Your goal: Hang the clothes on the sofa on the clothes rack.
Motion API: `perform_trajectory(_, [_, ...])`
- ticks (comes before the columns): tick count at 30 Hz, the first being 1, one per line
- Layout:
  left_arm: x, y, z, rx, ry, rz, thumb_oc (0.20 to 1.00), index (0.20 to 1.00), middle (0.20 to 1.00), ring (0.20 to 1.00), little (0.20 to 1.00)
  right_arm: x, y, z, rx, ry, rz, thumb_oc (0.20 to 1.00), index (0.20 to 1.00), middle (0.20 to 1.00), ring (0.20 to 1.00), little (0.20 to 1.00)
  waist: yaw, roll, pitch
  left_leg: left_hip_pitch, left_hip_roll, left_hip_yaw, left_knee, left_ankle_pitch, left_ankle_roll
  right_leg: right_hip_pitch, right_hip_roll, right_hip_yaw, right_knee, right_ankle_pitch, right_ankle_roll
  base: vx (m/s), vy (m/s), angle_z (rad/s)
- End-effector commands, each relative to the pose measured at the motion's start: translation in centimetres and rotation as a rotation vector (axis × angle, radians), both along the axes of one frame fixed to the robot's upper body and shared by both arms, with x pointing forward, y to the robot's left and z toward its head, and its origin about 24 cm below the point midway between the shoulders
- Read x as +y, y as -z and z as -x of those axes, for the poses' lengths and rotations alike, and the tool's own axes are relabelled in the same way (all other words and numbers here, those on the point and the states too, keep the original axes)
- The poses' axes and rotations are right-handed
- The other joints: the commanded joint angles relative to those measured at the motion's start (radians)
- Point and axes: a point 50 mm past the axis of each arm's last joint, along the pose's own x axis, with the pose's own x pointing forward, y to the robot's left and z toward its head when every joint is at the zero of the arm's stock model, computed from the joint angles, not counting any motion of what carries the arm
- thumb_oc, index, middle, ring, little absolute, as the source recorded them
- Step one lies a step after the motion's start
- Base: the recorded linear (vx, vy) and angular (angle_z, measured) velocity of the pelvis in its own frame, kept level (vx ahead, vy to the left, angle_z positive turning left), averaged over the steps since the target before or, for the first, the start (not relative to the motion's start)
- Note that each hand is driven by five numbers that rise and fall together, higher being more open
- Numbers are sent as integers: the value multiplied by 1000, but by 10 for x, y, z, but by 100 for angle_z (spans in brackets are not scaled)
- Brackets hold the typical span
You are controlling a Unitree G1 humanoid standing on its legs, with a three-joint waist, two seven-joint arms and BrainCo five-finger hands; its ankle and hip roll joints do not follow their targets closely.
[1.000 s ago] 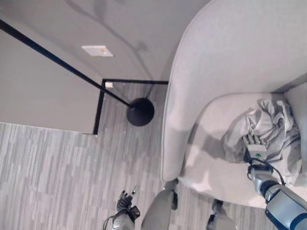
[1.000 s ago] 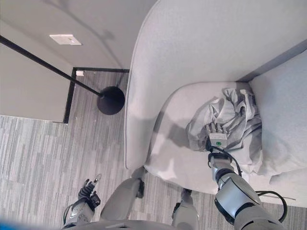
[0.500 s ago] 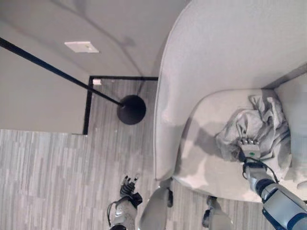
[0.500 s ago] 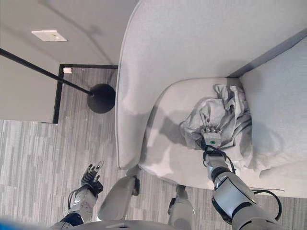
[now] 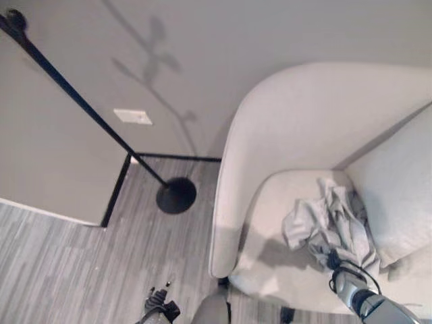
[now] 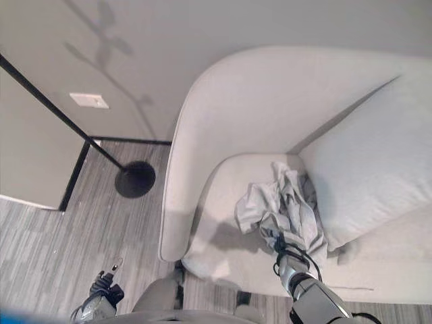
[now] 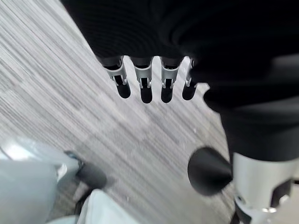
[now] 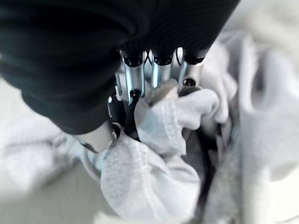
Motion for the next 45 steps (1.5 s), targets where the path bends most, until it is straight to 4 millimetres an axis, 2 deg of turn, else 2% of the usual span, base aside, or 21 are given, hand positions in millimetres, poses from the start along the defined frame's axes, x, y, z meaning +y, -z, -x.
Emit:
perform_trajectory(1, [4,-7,-17,-31,62,-63,1000,1000,1000,1000,1000,5,-45,-46,-284,-67,-40,200,200,200,200,200,-13,-14,2,31,27,-5,7,-54,-14,-26,7,14,11,75,-29,-56,-78,-23])
perform_trajectory(3, [4,-7,-16,-25,64,-60,1000,1000,1000,1000,1000,6,-53,-51,-330,-70,-57,200,200,200,200,200,-17,-15,-9,40,32,-4,7,-53,-17,-16,11,15,11,73,-30,-32,-50,-25])
perform_trajectory(5, [-1,-7,-18,-35,85,-57,1000,1000,1000,1000,1000,5,-77,-62,-461,-86,-82,200,200,200,200,200,-26,-17,-33,54,43,-4,7,-47,-25,3,20,12,11,69,-35,-73,-70,-7])
perform_trajectory(6, [-11,-8,-22,-57,139,-52,1000,1000,1000,1000,1000,1,-113,-72,-647,-82,-120,200,200,200,200,200,-39,-14,-60,67,58,-7,7,-39,-37,29,32,-3,11,61,-41,-92,-71,5])
perform_trajectory(11, [-17,-7,-20,-58,148,-33,1000,1000,1000,1000,1000,6,-134,-78,-763,-65,-199,200,200,200,200,200,-38,-12,-79,86,69,-9,7,-37,-42,52,41,-4,11,53,-47,-36,-23,2])
perform_trajectory(12, [-21,-7,-20,-60,151,-25,1000,1000,1000,1000,1000,13,-146,-81,-840,-43,-288,200,200,200,200,200,-36,-12,-88,91,75,-10,7,-33,-46,59,47,-6,11,51,-51,-67,-37,-1])
perform_trajectory(15, [-24,-9,-22,-68,161,-22,1000,1000,1000,1000,1000,22,-157,-84,-895,-42,-365,200,200,200,200,200,-34,-11,-96,95,80,-8,7,-29,-50,66,50,-6,12,48,-55,-55,-22,-3])
perform_trajectory(17, [-29,-14,-30,-98,227,-38,1000,1000,1000,1000,1000,40,-183,-91,-995,-84,-482,200,200,200,200,200,-31,-7,-102,97,86,-8,7,-20,-54,71,57,-7,15,45,-59,-90,-21,-1])
perform_trajectory(20, [-35,-25,-47,-155,313,-78,1000,1000,1000,1000,1000,60,-207,-97,-1073,-153,-580,200,200,200,200,200,-29,-3,-108,103,91,-11,7,-16,-57,80,61,-10,20,40,-63,-57,-10,3])
perform_trajectory(21, [-35,-25,-47,-155,313,-79,1000,1000,1000,1000,1000,60,-208,-97,-1073,-153,-580,200,200,200,200,200,-29,-3,-107,104,91,-12,7,-16,-57,81,61,-10,20,39,-63,-43,0,0])
perform_trajectory(22, [-38,-32,-57,-186,352,-113,1000,1000,1000,1000,1000,73,-226,-100,-1130,-190,-664,200,200,200,200,200,-28,-1,-113,109,92,-15,7,-15,-58,86,63,-12,29,32,-67,-44,1,3])
perform_trajectory(26, [-39,-50,-77,-248,423,-217,1000,1000,1000,1000,1000,97,-265,-102,-1211,-304,-821,200,200,200,200,200,-27,-1,-122,122,97,-20,7,-16,-61,97,64,-15,39,23,-71,-34,0,5])
perform_trajectory(27, [-39,-50,-77,-248,423,-218,1000,1000,1000,1000,1000,97,-265,-102,-1211,-305,-821,200,200,200,200,200,-27,-1,-122,122,97,-20,7,-16,-61,98,64,-15,39,23,-71,-21,8,7])
perform_trajectory(29, [-36,-58,-85,-262,466,-294,1000,1000,1000,1000,1000,115,-290,-103,-1242,-397,-904,200,200,200,200,200,-21,-5,-130,128,98,-21,7,-15,-62,104,64,-15,40,20,-73,-17,13,6])
perform_trajectory(31, [-36,-59,-85,-258,469,-309,1000,1000,1000,1000,1000,120,-297,-103,-1248,-425,-918,200,200,200,200,200,-19,-6,-132,129,99,-20,7,-15,-63,105,64,-15,41,20,-73,0,0,0])
perform_trajectory(32, [-34,-62,-90,-244,470,-368,1000,1000,1000,1000,1000,133,-311,-101,-1268,-484,-944,200,200,200,200,200,-13,-9,-137,131,100,-22,7,-15,-64,107,64,-16,42,19,-75,0,0,0])
perform_trajectory(33, [-34,-62,-90,-244,470,-368,1000,1000,1000,1000,1000,133,-311,-101,-1268,-484,-944,200,200,200,200,200,-13,-9,-137,132,100,-22,7,-15,-64,107,64,-16,42,19,-75,0,0,0])
perform_trajectory(34, [-36,-66,-94,-263,461,-396,1000,1000,1000,1000,1000,145,-322,-99,-1289,-532,-964,200,200,200,200,200,-7,-12,-139,131,101,-24,7,-13,-65,108,64,-17,41,19,-76,0,0,0])
perform_trajectory(39, [-40,-72,-103,-288,457,-478,1000,1000,1000,1000,1000,165,-338,-97,-1326,-580,-1029,200,200,200,200,200,2,-18,-144,129,100,-29,7,-11,-68,111,66,-21,38,20,-79,5,-3,2])
perform_trajectory(40, [-45,-76,-110,-300,489,-565,1000,1000,1000,1000,1000,186,-353,-95,-1360,-619,-1093,200,200,200,200,200,5,-22,-148,127,98,-32,7,-10,-71,116,65,-22,36,19,-79,20,-8,6])
perform_trajectory(45, [-43,-80,-118,-292,533,-708,1000,1000,1000,1000,1000,210,-380,-91,-1422,-685,-1138,200,200,200,200,200,6,-24,-153,126,99,-34,7,-9,-74,118,64,-26,34,20,-79,14,-7,4])
